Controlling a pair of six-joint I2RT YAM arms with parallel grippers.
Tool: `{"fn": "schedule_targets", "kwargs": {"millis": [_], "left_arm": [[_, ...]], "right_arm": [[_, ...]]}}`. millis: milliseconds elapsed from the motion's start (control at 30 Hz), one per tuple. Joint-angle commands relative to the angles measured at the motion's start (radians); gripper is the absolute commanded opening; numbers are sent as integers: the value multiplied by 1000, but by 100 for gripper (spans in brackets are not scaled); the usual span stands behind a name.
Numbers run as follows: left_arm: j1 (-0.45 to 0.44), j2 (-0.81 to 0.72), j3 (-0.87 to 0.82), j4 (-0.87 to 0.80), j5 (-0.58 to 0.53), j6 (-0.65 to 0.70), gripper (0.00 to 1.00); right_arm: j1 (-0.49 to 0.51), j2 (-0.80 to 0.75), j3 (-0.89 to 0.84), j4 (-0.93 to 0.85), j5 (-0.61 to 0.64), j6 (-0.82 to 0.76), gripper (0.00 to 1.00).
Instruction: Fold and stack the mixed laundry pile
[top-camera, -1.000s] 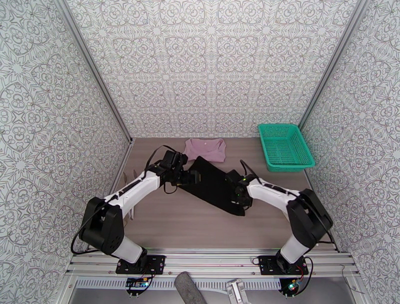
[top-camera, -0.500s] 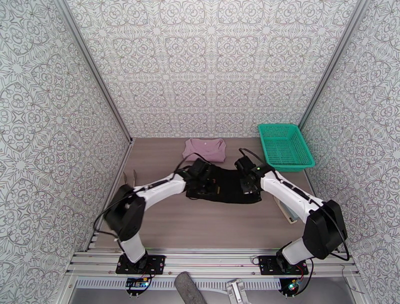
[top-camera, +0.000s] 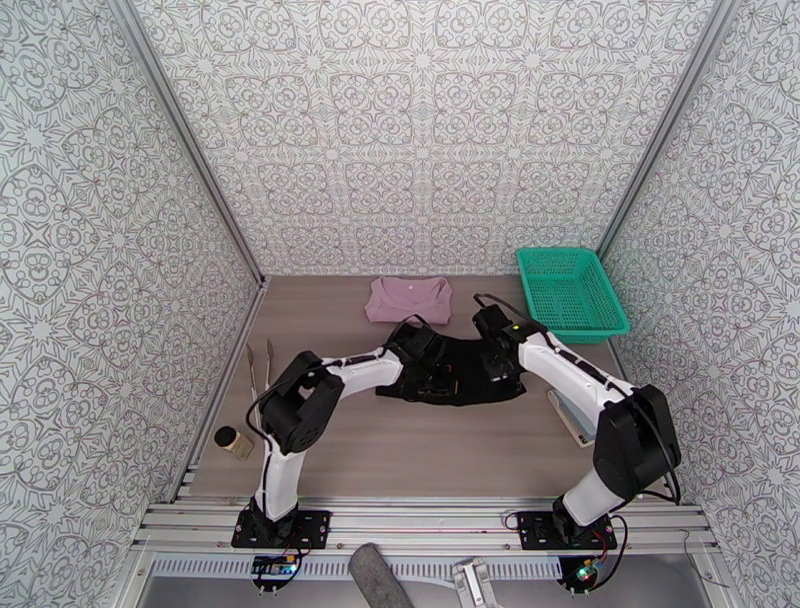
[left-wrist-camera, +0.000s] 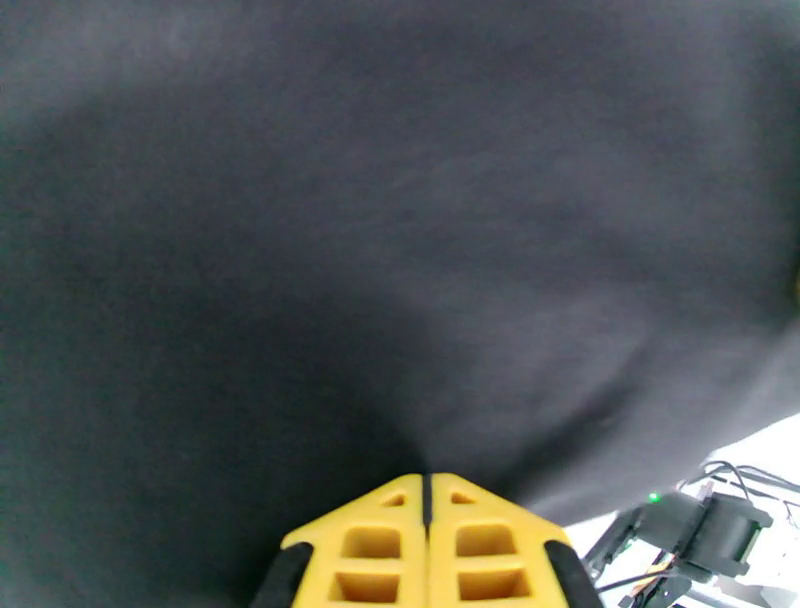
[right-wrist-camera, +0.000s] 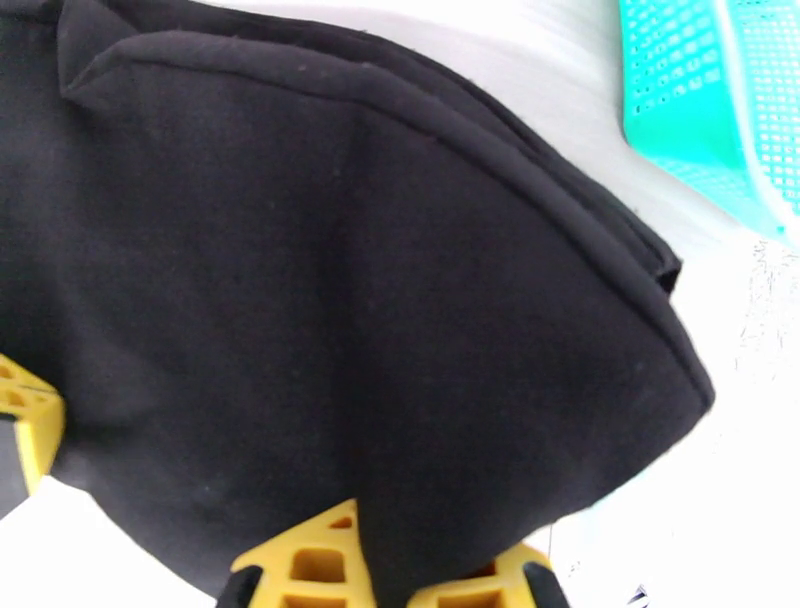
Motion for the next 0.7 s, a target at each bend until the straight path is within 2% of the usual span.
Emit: {"fn": "schedule_targets", "kwargs": {"millis": [0, 167, 400, 600, 667], "left_arm": [[-16, 57, 38, 39, 10, -28, 0], [-26, 117, 62, 119, 20, -80, 0], [-21, 126, 126, 187, 15, -105, 0], [20, -46, 126, 86, -45, 4, 34], [46, -121, 106, 39, -68, 40, 40]], "right_arm": [[-25, 11, 63, 22, -32, -35, 0], [-37, 38, 134, 6, -123, -52, 0], [-37, 60, 198, 18, -378, 22, 0], [-37, 118, 278, -51, -344, 0, 0], [-36, 132, 291, -62, -338, -17, 0]]}}
